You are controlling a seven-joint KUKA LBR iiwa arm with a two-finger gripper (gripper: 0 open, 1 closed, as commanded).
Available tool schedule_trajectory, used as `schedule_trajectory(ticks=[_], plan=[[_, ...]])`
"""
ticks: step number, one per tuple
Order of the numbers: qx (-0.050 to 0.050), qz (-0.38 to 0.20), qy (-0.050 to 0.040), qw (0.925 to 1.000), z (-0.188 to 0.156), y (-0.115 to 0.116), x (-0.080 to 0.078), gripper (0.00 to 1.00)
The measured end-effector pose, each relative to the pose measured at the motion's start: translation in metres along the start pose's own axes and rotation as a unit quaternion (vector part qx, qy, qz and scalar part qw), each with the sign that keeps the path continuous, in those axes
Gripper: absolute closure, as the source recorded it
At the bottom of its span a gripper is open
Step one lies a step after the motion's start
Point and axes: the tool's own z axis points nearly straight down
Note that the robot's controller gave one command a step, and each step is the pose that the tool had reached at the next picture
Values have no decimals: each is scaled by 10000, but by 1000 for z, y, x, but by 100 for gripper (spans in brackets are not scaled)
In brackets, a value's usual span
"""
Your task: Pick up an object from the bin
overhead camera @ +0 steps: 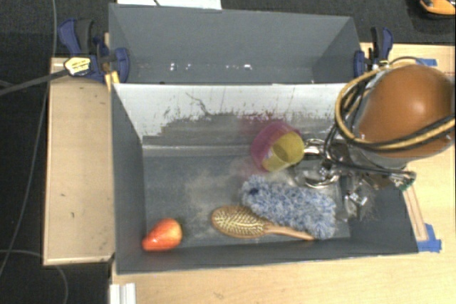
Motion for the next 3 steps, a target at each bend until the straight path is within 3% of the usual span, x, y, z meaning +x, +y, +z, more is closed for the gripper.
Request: schedule_trajectory(ticks=[1, 2, 3], plan=[[-6, -111, 2, 9999, -98, 0, 0, 0], [27, -458, -21, 9989, -31, -3, 7, 0], [34, -462, -32, 9989, -24, 1, 1, 0]])
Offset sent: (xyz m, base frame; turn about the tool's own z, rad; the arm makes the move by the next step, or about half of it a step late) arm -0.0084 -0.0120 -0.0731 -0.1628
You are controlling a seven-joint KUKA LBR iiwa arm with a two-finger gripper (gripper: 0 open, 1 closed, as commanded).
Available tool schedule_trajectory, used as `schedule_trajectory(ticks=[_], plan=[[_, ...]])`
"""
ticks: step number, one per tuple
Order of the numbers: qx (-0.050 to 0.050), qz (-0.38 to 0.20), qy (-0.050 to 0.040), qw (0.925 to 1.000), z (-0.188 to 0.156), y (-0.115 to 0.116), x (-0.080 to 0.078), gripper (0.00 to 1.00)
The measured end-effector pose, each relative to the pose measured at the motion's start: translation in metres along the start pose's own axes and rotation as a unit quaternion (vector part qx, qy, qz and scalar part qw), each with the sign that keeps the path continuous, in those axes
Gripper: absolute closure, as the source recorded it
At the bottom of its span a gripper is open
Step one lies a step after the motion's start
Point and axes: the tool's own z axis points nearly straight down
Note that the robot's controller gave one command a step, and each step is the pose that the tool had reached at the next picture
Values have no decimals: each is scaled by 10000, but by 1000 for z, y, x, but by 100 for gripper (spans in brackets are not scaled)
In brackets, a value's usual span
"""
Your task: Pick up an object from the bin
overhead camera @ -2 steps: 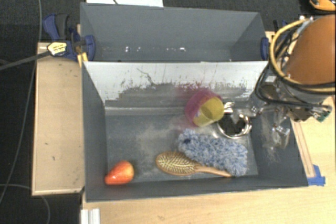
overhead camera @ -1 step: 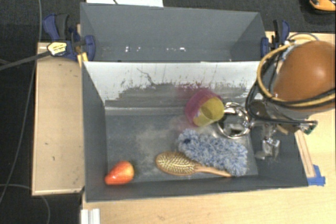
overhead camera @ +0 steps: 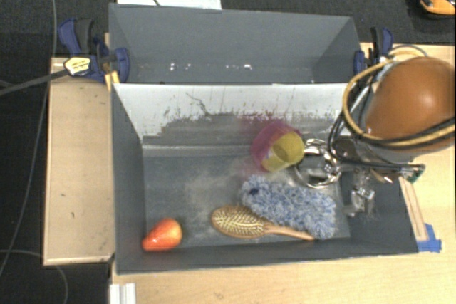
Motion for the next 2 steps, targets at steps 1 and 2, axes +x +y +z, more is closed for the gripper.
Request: schedule_trajectory(ticks=[1, 2], plan=[[-6, -950, 2, 9955, 93, -19, 32, 0], [40, -1125, -38, 9936, 91, -9, 31, 100]])
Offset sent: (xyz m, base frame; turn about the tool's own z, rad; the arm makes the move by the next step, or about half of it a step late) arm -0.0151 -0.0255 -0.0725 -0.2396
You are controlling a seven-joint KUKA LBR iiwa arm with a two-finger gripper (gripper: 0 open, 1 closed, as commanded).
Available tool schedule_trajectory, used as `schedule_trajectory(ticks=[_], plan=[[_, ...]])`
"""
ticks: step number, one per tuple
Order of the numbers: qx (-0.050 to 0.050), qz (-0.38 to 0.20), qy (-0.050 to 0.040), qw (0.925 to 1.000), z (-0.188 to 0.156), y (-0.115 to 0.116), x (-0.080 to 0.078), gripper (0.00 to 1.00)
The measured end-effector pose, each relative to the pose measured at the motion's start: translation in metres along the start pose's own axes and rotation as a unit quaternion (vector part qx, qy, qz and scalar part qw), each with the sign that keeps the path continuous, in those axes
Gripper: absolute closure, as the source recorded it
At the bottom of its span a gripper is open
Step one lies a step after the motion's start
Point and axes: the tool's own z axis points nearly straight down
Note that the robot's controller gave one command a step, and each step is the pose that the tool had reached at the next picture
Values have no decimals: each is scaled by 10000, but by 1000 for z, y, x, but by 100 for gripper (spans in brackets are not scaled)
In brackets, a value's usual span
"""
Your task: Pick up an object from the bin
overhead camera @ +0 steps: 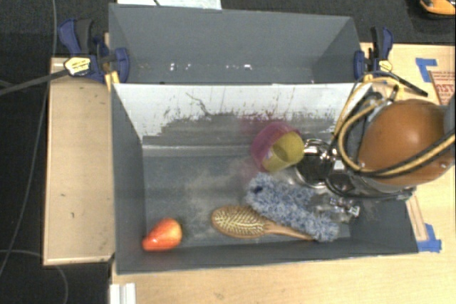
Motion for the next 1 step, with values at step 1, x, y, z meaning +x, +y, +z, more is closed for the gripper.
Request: schedule_trajectory(ticks=[1], plan=[[27, -57, -13, 10000, -19, 4, -3, 100]])
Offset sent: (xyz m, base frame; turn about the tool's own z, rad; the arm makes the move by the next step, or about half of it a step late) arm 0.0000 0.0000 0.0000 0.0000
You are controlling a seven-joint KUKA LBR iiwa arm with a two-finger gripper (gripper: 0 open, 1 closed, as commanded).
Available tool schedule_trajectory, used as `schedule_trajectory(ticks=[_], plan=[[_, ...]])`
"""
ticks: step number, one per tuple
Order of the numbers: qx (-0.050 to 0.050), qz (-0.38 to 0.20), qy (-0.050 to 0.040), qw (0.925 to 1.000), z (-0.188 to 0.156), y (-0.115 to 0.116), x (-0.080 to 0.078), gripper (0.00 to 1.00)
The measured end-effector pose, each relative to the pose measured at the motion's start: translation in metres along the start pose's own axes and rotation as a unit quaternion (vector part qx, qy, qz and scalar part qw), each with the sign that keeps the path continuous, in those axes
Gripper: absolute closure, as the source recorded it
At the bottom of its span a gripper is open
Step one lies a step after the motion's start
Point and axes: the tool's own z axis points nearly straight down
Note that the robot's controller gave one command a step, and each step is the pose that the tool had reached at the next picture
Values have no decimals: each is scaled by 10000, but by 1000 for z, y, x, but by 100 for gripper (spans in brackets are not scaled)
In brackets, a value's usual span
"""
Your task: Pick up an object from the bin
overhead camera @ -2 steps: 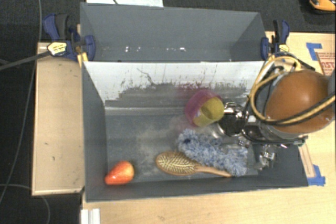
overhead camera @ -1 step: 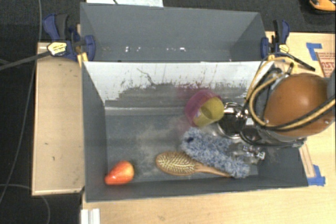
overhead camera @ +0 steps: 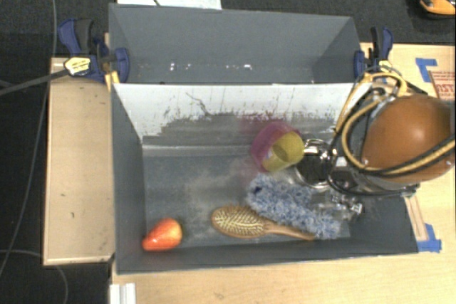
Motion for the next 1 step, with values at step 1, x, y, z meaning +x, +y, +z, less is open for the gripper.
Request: schedule_trajectory(ticks=[1], plan=[[1, -7, 0, 10000, 0, 0, 0, 100]])
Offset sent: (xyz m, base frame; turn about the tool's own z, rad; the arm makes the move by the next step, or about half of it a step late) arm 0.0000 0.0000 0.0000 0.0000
